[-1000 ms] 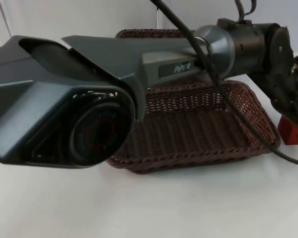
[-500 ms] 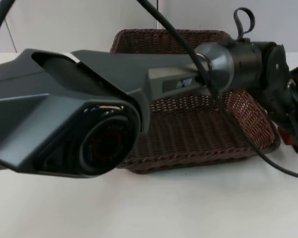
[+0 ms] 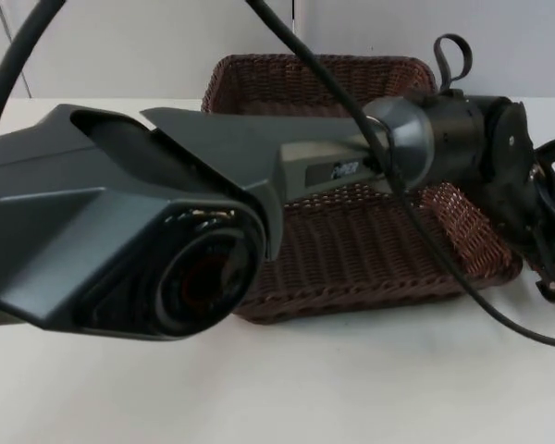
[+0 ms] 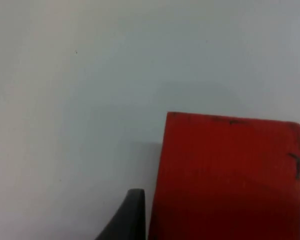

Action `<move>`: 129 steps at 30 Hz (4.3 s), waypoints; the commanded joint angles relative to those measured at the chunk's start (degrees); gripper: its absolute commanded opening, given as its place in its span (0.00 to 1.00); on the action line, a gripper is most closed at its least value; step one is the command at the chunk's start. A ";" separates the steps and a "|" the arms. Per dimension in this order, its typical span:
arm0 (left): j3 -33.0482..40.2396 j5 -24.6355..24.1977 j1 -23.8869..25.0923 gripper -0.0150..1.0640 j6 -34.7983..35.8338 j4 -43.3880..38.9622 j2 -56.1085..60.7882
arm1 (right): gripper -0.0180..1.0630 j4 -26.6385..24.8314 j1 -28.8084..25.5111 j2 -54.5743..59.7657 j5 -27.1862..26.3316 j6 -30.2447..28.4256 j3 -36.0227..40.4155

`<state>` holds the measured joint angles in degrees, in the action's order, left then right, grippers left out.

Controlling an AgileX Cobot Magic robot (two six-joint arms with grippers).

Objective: Pick up one cube with the left hand and place it into the upper basket. Pick up one cube with the right hand and place it into the lower basket.

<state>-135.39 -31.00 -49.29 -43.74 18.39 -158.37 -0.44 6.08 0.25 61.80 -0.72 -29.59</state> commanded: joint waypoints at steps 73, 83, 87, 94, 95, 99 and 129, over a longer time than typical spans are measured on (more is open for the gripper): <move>-0.36 -19.60 16.79 0.01 14.67 6.72 20.17 | 0.99 -0.17 -0.34 -0.25 0.00 -0.17 0.02; -0.36 -19.60 26.74 0.01 14.67 10.04 21.33 | 0.99 -0.17 -0.34 -0.25 0.00 -0.17 0.02; -0.36 -19.60 30.43 0.01 14.67 10.79 21.44 | 0.99 -0.17 -0.34 -0.25 0.00 -0.17 0.02; -0.25 -19.49 32.84 0.01 14.67 11.02 21.44 | 0.99 -0.03 -0.34 -0.25 0.00 -0.17 0.02; -0.25 -19.33 33.39 0.01 14.67 11.06 21.44 | 0.99 -0.03 -0.34 -0.25 0.00 -0.17 0.02; -0.25 -17.72 33.36 0.01 14.67 11.18 21.44 | 0.99 -0.03 -0.34 -0.25 0.00 -0.17 0.02; -0.15 -0.19 33.36 0.01 15.00 16.68 9.00 | 0.99 -0.03 -0.34 -0.25 0.00 -0.17 0.02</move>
<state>-135.42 -32.74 -15.86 -28.65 33.57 -149.41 -0.44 6.08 0.25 61.80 -0.71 -29.59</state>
